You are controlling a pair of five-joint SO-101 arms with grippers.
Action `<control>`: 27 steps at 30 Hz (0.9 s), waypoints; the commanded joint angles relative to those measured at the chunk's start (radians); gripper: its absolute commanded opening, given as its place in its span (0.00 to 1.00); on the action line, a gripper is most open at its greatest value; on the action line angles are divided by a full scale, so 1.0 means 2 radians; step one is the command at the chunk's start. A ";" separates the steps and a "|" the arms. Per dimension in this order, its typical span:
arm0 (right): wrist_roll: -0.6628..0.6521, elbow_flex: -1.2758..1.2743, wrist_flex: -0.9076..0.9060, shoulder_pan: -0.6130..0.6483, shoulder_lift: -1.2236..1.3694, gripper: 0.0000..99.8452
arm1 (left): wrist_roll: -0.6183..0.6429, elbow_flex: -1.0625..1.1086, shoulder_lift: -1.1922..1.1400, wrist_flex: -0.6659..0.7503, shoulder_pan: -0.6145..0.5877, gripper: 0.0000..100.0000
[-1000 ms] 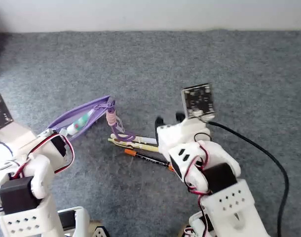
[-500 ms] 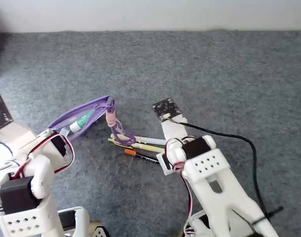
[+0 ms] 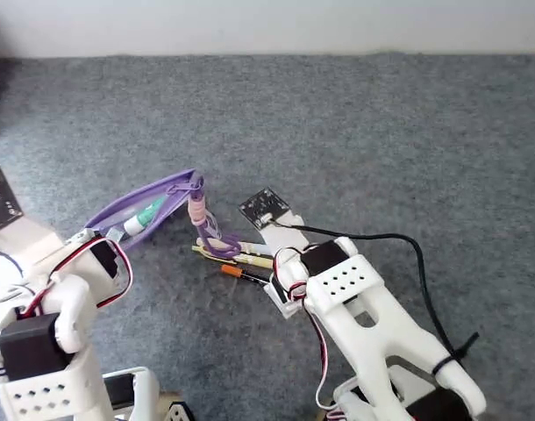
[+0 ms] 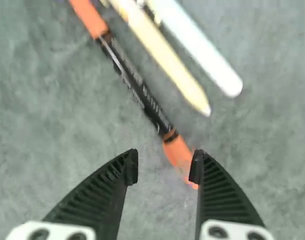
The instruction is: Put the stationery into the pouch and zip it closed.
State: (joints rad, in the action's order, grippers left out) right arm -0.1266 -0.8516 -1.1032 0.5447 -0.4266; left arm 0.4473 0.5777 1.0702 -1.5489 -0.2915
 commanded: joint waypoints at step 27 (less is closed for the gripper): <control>-0.137 0.002 -0.041 -0.163 -0.026 0.01 | 0.005 -0.007 0.003 -0.002 0.000 0.01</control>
State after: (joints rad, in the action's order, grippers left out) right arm -0.3521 -0.8500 -1.1308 0.2823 -0.3437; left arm 0.4473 0.5777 1.0702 -1.5489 -0.2915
